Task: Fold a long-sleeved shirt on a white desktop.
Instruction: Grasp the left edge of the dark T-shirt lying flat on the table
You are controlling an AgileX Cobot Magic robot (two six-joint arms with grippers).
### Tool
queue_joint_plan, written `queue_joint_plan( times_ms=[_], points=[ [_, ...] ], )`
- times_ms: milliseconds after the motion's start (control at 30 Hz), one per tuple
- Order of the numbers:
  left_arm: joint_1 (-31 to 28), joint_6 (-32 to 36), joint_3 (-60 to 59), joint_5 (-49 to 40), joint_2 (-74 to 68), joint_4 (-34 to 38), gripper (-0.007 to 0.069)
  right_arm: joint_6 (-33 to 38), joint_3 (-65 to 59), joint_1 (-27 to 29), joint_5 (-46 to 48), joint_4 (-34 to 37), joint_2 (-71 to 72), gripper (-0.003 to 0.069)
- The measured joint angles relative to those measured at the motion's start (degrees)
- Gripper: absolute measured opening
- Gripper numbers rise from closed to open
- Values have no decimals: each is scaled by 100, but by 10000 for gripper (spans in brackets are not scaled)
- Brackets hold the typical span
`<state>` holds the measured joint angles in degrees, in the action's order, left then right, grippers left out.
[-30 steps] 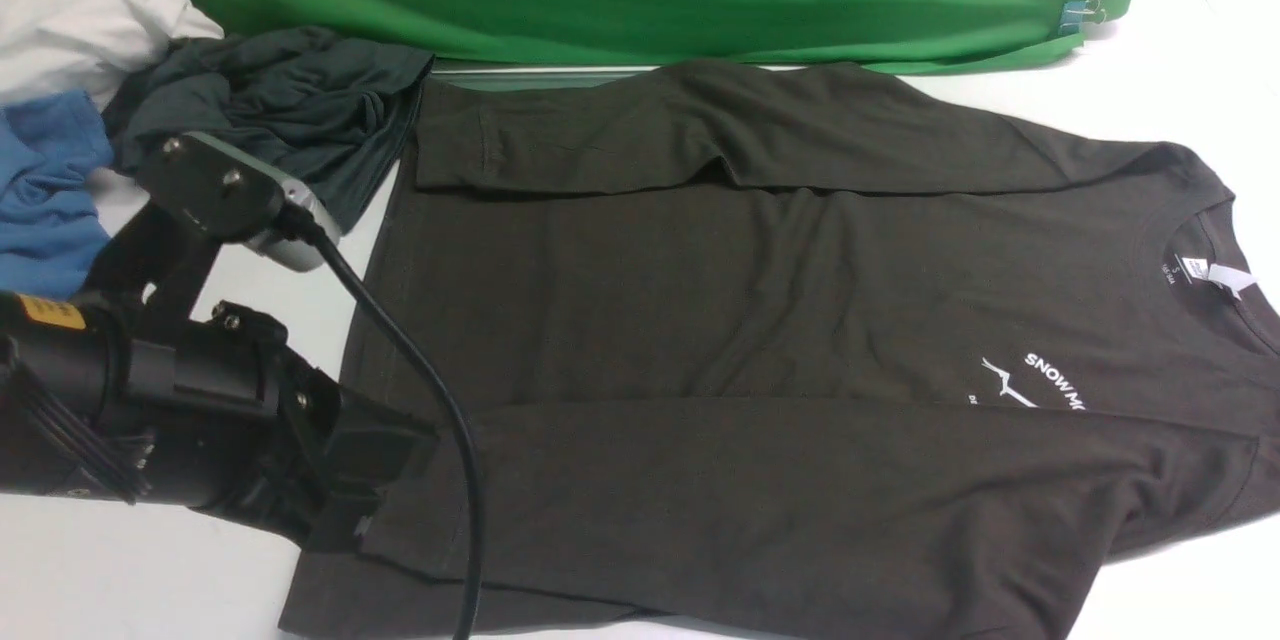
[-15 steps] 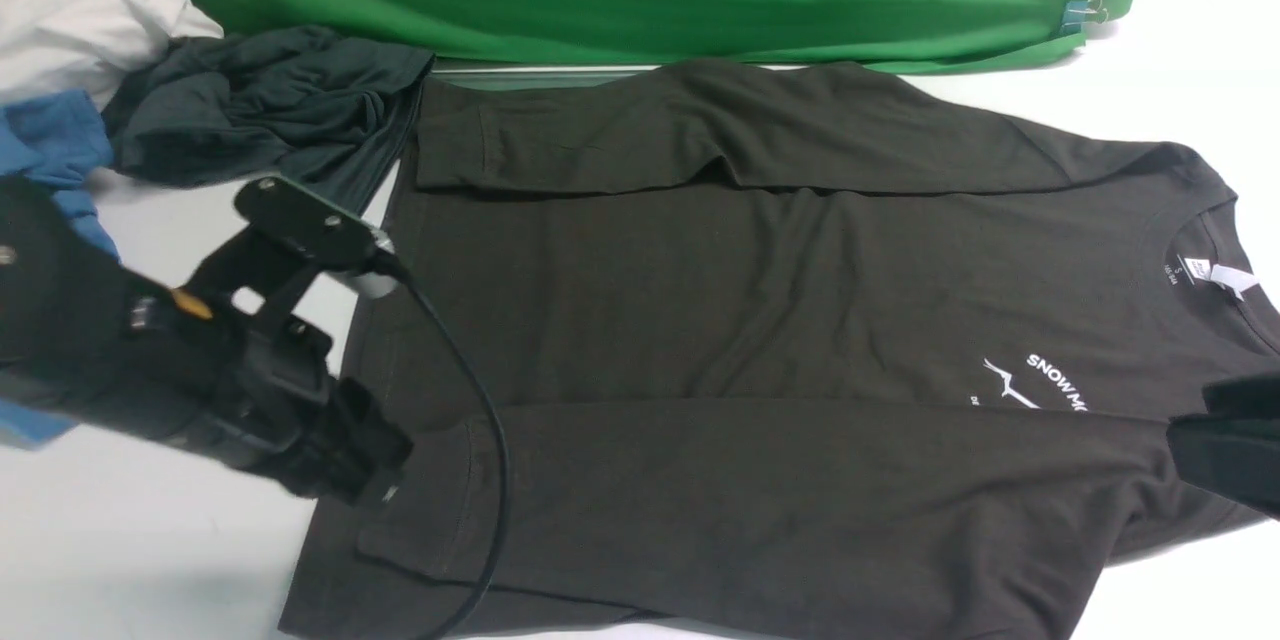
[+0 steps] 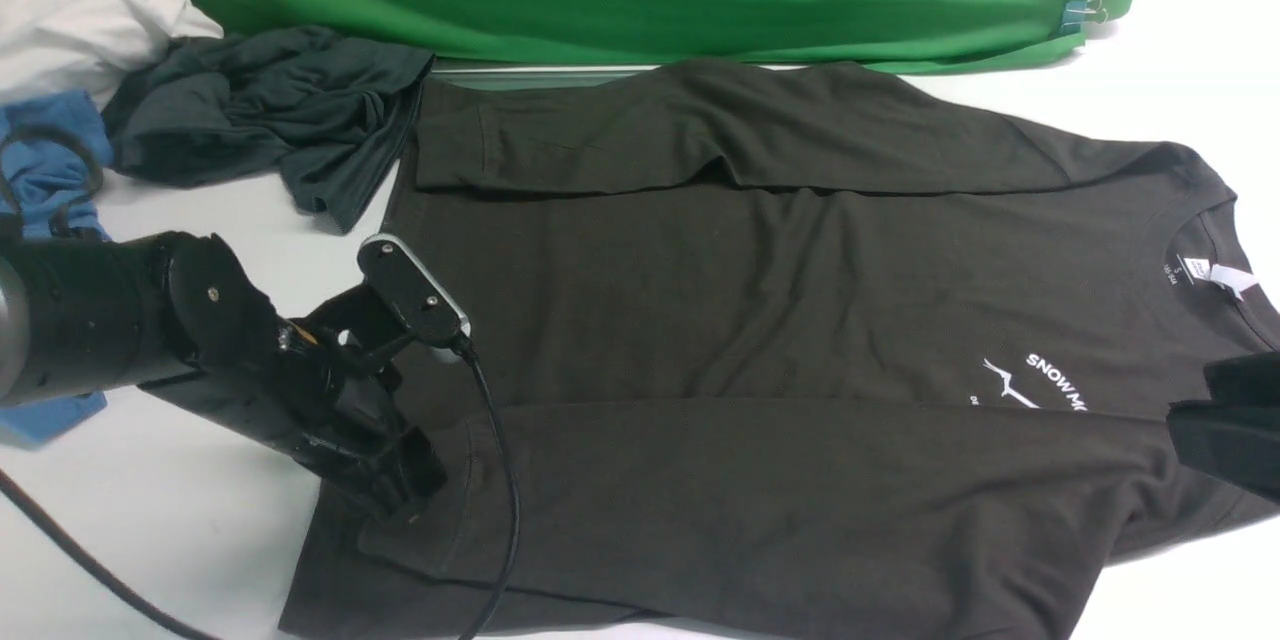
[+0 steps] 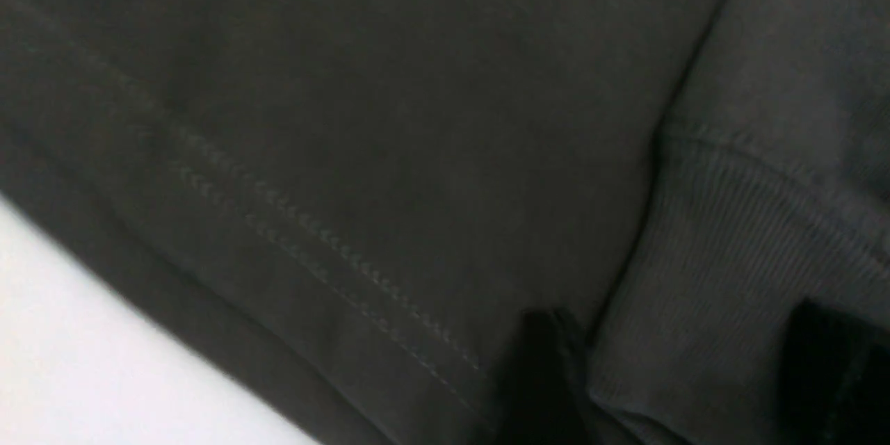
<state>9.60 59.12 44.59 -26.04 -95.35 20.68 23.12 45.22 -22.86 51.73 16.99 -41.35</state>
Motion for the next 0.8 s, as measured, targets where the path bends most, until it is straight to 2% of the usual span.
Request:
queue_joint_plan(
  times_ms=[167, 333, 667, 800],
  points=[
    [12, 45, 6, -35, -11, 22, 313, 0, 0, 0, -13, 0, 0, 220],
    [12, 40, 13, -77, -11, 86, 97, 2, 0, 0, -29, 0, 0, 220],
    [12, 40, 10, -236, 368, 32, 76, 2, 0, -4, -58, 0, 0, 220],
    [12, 40, 10, -285, 482, 21, 41, 2, 0, -4, -160, 0, 0, 220]
  ],
)
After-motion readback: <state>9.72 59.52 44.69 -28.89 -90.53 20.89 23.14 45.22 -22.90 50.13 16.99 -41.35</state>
